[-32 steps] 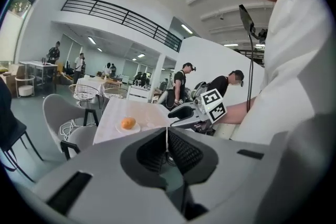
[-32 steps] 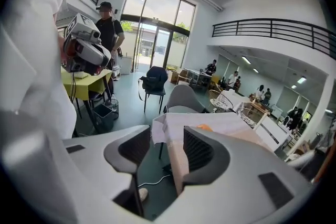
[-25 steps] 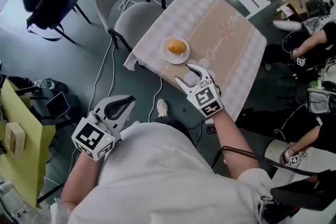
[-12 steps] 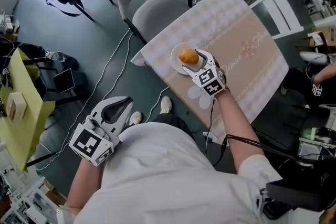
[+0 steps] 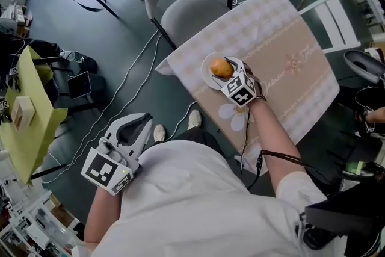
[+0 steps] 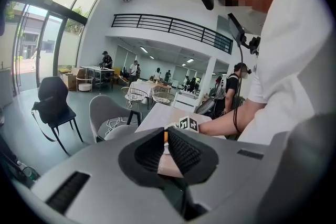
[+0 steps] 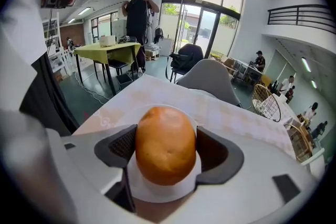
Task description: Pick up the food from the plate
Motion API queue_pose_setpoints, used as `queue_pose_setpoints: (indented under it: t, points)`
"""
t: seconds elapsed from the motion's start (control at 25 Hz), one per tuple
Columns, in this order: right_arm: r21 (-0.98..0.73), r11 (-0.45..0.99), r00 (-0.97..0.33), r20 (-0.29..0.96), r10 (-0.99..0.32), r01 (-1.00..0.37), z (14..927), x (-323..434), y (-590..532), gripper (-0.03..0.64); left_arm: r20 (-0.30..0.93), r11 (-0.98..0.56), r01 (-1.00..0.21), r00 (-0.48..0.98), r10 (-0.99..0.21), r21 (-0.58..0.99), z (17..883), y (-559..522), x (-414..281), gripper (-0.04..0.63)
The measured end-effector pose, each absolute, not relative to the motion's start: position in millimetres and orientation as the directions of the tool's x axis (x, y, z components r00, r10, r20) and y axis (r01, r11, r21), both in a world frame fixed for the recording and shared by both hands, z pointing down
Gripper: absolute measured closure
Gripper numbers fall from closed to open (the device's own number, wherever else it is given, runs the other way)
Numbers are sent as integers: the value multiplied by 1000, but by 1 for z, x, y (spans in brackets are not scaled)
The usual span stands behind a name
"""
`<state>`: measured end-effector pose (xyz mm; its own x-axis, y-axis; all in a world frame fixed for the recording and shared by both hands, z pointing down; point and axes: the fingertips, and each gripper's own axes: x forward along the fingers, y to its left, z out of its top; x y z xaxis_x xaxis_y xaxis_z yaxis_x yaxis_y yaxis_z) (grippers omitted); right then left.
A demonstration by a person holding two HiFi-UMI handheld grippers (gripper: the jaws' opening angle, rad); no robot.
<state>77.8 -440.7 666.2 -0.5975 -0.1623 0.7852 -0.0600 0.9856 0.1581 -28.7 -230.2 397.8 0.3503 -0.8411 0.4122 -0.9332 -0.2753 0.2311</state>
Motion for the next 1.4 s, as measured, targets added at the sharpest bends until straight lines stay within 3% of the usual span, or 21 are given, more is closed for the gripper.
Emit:
queue_pose_setpoints:
  t: [0.64,1.4]
  points:
    - [150,967,-616,748,-248,-207,629,91,-424,264,380,-336,-918,394,-837,212,391,-208,-36,584]
    - [183,899,-621,668,-410,-398,528,93,-310,264,286,-510,-828,559,-778,232,379,-125,-55,586]
